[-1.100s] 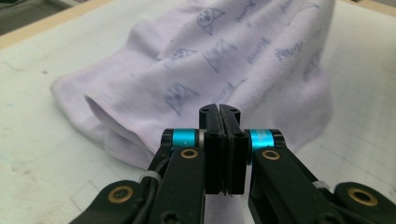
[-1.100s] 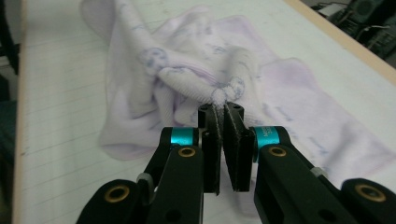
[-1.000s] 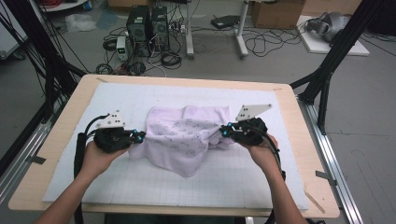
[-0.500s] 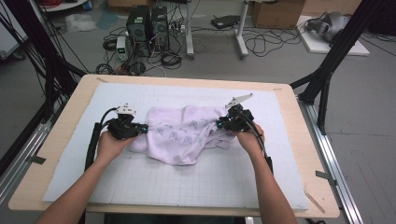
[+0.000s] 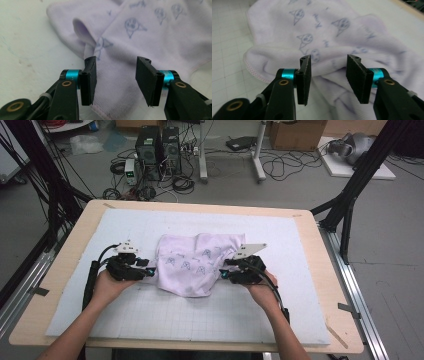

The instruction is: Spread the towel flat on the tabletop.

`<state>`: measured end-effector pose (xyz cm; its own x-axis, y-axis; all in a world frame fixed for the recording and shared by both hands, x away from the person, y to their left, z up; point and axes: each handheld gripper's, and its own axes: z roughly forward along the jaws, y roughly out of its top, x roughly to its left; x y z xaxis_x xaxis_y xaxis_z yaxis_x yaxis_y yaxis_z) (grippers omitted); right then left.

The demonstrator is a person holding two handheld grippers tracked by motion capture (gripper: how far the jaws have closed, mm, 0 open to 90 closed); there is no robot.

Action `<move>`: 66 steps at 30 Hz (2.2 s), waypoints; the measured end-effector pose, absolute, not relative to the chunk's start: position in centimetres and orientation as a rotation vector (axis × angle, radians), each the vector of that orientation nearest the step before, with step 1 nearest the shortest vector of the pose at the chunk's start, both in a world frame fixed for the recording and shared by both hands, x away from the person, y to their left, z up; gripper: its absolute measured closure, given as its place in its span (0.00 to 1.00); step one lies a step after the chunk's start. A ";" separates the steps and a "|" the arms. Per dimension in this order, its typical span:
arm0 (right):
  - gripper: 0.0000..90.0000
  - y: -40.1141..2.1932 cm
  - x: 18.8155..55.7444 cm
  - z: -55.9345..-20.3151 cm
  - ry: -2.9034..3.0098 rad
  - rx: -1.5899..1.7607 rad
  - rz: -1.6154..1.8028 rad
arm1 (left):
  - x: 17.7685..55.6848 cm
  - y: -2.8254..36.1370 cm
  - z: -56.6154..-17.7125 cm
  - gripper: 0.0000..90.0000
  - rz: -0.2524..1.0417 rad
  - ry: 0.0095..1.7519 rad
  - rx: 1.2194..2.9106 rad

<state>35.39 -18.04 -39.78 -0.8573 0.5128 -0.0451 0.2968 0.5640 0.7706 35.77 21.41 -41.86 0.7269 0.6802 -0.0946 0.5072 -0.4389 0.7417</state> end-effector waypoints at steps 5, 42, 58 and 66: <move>0.60 -15.7 36.0 -41.4 2.569 0.628 1.093 | 36.0 20.3 -43.3 0.85 0.251 0.840 2.177; 0.64 -22.4 30.8 -40.1 2.599 0.644 1.238 | 32.1 18.7 -41.8 0.62 0.216 0.707 2.190; 0.99 -20.7 30.8 -43.1 2.737 0.572 1.142 | 31.2 17.8 -43.1 0.96 0.206 0.646 2.273; 0.91 -21.5 30.2 -40.8 2.667 0.566 1.219 | 30.4 21.6 -40.1 0.96 0.322 0.706 2.175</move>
<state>30.21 -21.51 -40.79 -0.9166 0.3996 0.0159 0.2735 0.5972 0.7541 30.39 21.63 -40.05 0.8109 0.5851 -0.0063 0.3788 -0.5167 0.7678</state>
